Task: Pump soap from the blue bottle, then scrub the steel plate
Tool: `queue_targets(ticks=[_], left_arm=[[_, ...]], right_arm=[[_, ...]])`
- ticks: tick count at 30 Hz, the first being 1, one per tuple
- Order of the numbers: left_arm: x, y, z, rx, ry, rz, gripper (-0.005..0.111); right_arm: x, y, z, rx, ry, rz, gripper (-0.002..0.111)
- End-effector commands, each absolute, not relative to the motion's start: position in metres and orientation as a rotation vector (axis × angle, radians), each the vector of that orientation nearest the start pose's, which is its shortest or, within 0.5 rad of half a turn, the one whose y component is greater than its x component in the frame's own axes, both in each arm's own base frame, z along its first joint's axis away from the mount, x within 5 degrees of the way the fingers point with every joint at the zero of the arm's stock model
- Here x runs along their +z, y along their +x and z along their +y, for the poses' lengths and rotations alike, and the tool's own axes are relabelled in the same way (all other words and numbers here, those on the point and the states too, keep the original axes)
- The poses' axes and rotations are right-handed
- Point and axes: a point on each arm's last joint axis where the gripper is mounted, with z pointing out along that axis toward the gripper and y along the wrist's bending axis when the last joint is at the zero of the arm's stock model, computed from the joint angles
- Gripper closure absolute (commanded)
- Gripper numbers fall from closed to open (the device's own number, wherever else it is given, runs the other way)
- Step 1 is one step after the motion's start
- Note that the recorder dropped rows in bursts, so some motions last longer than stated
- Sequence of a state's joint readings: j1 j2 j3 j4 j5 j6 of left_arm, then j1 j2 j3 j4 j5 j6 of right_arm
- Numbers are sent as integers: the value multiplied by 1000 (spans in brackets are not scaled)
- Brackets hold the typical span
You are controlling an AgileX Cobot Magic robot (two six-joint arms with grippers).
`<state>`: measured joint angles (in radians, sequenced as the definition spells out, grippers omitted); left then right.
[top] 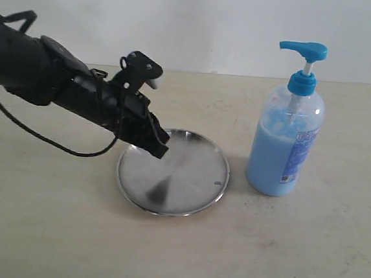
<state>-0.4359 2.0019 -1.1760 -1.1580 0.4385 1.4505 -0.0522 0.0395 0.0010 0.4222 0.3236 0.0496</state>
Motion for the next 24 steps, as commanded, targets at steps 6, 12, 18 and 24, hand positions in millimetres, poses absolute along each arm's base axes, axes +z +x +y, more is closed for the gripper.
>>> queue_targets(ticks=[6, 12, 18, 24], left_arm=[[126, 327, -197, -586, 1422, 2385, 103], [196, 343, -179, -214, 1301, 2142, 103], [189, 363, -214, -528, 1295, 1937, 103], [128, 375, -223, -672, 1210, 2111, 103]], right_arm=[[187, 54, 8, 386, 353, 1757, 107], [187, 54, 8, 386, 353, 1759, 107], [187, 54, 8, 388, 351, 1760, 107], [187, 54, 9, 391, 347, 1761, 107]])
